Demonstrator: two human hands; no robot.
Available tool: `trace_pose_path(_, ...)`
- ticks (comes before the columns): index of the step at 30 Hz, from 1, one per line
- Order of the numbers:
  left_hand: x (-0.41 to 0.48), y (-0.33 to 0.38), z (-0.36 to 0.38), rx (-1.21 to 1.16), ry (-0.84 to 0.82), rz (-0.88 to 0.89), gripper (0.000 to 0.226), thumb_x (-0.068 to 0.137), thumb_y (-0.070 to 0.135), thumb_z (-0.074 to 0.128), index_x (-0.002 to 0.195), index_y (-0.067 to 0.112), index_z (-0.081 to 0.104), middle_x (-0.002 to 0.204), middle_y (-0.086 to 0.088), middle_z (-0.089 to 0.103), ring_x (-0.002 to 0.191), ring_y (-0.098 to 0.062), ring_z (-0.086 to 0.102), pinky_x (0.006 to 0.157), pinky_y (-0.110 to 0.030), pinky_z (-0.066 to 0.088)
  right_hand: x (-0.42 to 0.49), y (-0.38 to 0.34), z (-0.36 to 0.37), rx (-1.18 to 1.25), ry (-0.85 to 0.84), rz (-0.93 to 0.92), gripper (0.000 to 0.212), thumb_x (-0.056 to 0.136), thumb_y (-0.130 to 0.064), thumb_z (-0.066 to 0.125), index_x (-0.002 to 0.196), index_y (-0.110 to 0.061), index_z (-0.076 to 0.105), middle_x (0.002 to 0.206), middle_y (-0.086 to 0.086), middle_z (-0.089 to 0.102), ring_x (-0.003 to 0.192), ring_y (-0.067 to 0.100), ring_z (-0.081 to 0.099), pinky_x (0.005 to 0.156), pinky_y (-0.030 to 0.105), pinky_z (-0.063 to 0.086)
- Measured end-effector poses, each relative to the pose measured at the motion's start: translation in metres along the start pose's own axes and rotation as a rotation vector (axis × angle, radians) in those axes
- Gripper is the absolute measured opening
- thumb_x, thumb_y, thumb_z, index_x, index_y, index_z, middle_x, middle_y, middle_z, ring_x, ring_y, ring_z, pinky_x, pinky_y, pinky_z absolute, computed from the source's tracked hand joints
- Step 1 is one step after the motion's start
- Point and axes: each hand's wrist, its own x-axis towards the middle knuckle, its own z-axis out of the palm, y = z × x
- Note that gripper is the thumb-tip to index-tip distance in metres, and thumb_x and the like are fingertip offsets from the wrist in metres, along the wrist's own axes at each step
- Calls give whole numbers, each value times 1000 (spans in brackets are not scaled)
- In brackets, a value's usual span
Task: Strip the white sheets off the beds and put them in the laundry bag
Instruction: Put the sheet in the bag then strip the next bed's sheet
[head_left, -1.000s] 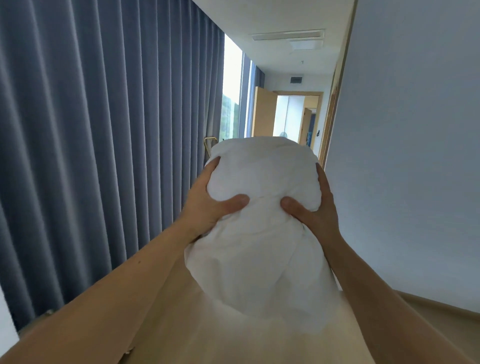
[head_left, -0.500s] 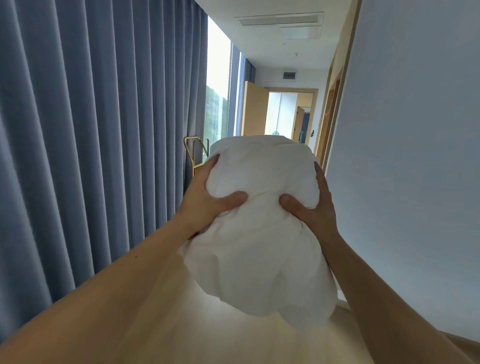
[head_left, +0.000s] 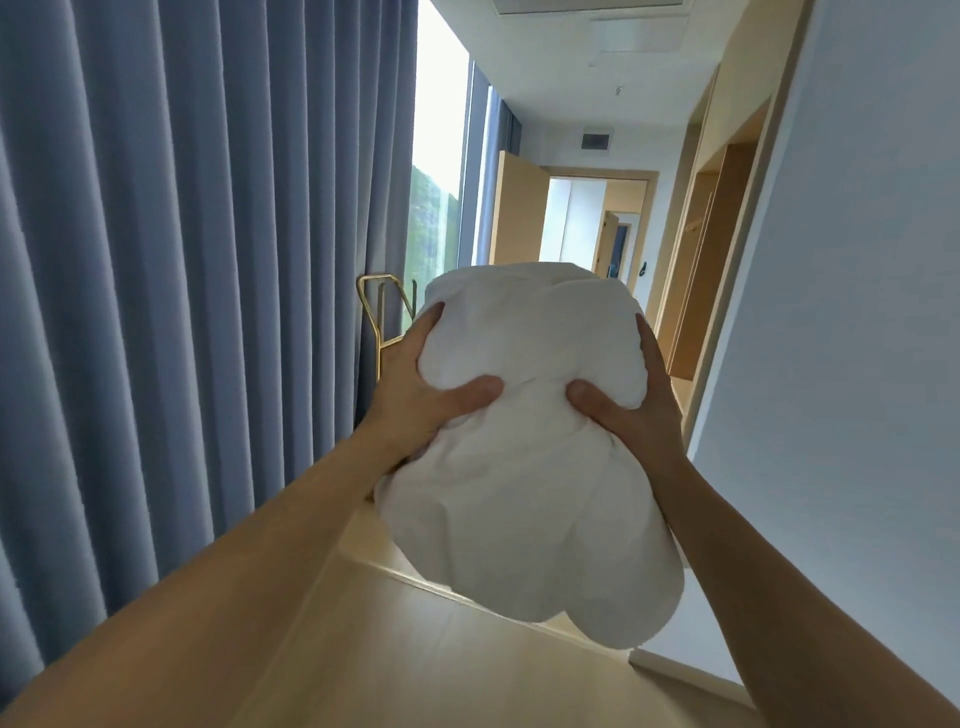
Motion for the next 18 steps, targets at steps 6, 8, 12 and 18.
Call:
trace_pose_path(6, 116, -78, 11, -32, -63, -1, 106, 47, 65, 79, 142, 48, 33, 125, 38, 44, 113, 18, 45, 87, -7, 39, 86, 82, 44, -19, 62, 17, 115, 49, -93, 63, 147, -45, 27, 138, -36, 41, 123, -11, 45, 99, 17, 40)
trace_pose_path(8, 149, -107, 22, -39, -79, -6, 107, 48, 64, 80, 144, 46, 35, 133, 28, 48, 121, 3, 49, 96, -19, 41, 112, 113, 53, -48, 68, 40, 117, 50, -93, 63, 149, -44, 28, 141, -32, 42, 126, -7, 46, 101, 20, 41)
trace_pose_path(12, 215, -165, 50, -30, -88, 6, 100, 52, 62, 80, 139, 49, 32, 132, 27, 45, 123, -4, 46, 91, -13, 38, 168, 183, 71, -78, 85, 44, 119, 52, -92, 63, 152, -39, 27, 148, -21, 42, 132, 6, 46, 110, 40, 44)
trace_pose_path(18, 323, -243, 89, -4, -57, 16, 101, 49, 64, 78, 138, 51, 33, 130, 31, 45, 123, -3, 47, 88, -9, 37, 267, 281, 99, -36, 94, 40, 120, 52, -88, 67, 152, -35, 29, 148, -16, 45, 132, 11, 48, 110, 49, 44)
